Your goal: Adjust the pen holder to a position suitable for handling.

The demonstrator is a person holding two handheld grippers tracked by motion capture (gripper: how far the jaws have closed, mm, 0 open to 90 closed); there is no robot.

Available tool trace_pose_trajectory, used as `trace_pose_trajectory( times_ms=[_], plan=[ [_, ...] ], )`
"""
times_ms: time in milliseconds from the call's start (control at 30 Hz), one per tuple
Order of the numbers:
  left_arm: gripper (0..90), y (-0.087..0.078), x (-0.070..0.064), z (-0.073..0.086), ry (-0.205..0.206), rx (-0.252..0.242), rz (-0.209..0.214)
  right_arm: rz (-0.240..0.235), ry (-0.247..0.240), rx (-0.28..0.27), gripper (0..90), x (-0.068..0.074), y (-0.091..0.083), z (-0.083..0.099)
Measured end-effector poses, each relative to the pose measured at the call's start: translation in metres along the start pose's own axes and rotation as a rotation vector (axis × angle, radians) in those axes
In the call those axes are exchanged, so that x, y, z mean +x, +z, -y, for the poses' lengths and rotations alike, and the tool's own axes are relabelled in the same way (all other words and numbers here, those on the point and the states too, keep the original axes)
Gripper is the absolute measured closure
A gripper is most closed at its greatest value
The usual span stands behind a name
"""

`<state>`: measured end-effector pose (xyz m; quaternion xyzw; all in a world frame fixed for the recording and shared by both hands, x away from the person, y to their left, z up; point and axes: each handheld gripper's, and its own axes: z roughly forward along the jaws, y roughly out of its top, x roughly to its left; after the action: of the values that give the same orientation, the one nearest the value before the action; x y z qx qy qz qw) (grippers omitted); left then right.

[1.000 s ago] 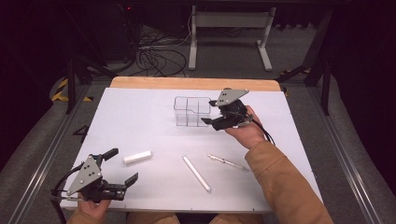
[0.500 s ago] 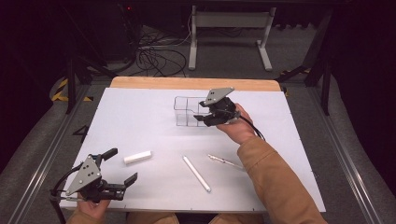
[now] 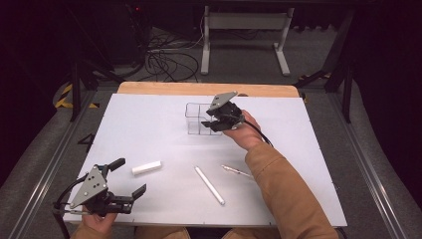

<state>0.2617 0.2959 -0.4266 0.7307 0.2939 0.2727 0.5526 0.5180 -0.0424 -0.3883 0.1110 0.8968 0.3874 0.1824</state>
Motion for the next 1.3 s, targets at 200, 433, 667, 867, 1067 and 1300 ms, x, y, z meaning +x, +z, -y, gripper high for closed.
trace_pose_trajectory(
  times_ms=[200,433,667,867,1067,1300],
  plan=[
    [0.6,0.0,0.0,0.0,-0.001,0.001,0.001,-0.001,0.0,0.017,54.5,-0.001,0.008,0.002],
    [0.6,0.0,0.0,0.0,0.001,0.002,0.0,-0.006,-0.003,0.04,57.4,0.001,0.02,0.004],
    [0.6,0.0,0.0,0.0,0.0,0.002,0.0,0.002,-0.028,0.072,60.9,0.006,0.028,0.002],
    [0.6,0.0,0.0,0.0,0.0,0.002,0.0,0.022,-0.046,0.088,62.1,0.01,0.034,0.0],
    [0.6,0.0,0.0,0.0,-0.004,-0.001,0.0,0.04,-0.061,0.101,65.8,0.01,0.036,-0.001],
    [0.6,-0.001,0.001,0.0,-0.004,-0.002,-0.004,0.052,-0.086,0.114,68.8,0.011,0.036,-0.002]
  ],
)
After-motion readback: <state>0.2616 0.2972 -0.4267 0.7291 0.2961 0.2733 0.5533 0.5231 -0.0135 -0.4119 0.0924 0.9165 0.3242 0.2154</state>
